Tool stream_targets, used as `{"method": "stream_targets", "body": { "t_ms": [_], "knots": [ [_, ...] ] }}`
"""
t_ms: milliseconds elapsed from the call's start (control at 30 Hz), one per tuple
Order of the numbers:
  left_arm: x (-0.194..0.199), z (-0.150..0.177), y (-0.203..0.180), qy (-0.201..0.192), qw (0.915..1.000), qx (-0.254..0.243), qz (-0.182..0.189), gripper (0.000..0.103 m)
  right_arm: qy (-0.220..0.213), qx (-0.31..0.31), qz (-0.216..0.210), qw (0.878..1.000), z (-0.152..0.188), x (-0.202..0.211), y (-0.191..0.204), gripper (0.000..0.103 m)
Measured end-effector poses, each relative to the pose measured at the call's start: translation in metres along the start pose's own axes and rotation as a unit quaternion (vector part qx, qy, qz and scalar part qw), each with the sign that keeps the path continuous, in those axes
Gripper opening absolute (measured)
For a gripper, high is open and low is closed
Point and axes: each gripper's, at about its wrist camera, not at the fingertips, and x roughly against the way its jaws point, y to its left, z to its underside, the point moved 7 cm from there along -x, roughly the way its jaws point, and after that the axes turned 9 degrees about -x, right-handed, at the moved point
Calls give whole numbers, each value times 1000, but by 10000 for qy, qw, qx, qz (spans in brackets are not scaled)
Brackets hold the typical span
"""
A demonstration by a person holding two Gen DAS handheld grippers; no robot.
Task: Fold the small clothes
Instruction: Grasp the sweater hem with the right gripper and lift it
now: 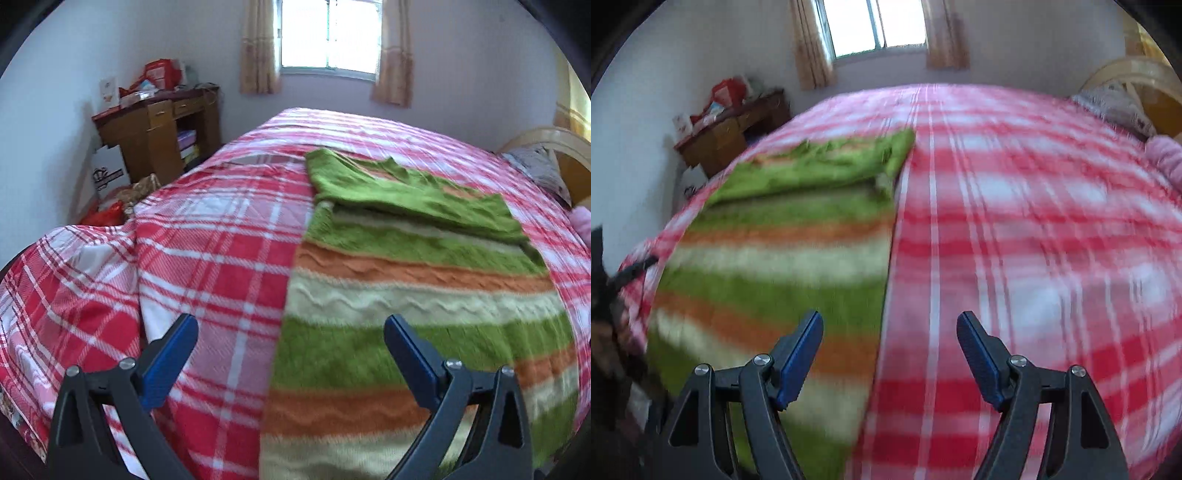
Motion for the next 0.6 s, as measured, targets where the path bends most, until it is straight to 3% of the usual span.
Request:
{"method": "stream_targets", "body": {
  "t_ms": [100, 200, 333, 433, 600],
  "knots": [
    [-1, 8, -10, 111, 9999, -132, -4, 103, 282, -36, -29, 9996, 33, -2, 1, 73],
    [4, 13, -22, 98, 9997, -190, 114, 103, 540, -91, -220, 9983, 58, -5, 11, 59],
    [15, 18, -29, 49, 9994, -314, 125, 103, 827, 186, -285, 9960, 74, -6, 30, 59],
    [20, 19, -31, 14, 9989, -466, -10, 103, 1128, 131, -572, 9919, 86, -6, 41, 50],
    [28, 17, -23, -111, 9991, -399, -3, 103, 1312, -189, -789, 9880, 97, -13, 43, 50]
  ]
}}
